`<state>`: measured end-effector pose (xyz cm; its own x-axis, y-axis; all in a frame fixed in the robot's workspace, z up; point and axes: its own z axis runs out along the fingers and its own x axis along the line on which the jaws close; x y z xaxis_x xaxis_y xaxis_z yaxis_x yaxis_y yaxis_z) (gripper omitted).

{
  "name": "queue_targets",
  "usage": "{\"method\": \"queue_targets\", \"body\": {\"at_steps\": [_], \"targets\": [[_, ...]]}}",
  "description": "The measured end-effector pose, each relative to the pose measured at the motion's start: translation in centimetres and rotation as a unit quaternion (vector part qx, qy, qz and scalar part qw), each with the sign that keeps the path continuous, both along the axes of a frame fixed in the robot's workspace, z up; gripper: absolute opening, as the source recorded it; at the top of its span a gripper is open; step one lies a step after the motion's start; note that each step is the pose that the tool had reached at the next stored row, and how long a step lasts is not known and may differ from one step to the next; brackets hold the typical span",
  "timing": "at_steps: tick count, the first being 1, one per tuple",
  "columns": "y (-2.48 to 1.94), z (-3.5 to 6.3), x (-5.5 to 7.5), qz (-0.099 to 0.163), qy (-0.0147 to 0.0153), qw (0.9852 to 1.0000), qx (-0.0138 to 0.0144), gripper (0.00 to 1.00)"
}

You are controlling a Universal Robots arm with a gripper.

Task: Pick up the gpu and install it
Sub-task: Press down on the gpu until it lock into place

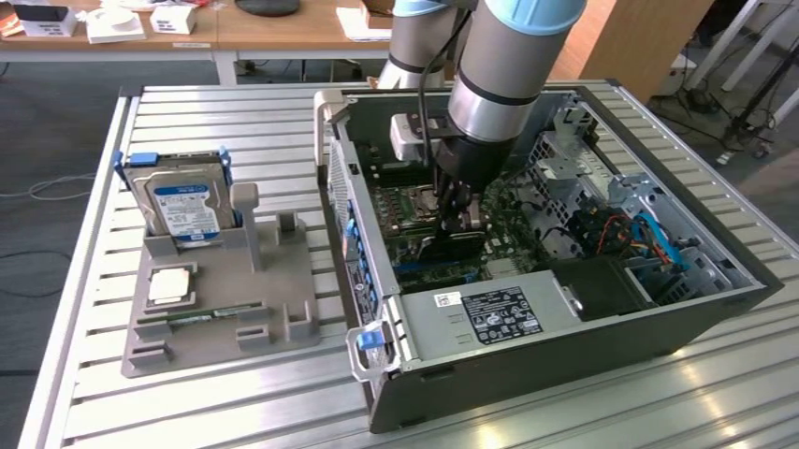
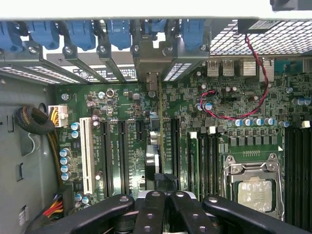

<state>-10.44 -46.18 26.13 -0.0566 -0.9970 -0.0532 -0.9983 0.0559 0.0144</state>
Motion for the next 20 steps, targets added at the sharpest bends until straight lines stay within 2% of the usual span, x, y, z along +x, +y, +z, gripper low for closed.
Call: {"method": "queue_targets", "body": {"at_steps": [20], "targets": [[0.00,-0.15,-0.02,0.000,0.0000,1.0000,-0.0001,0.11]]}}
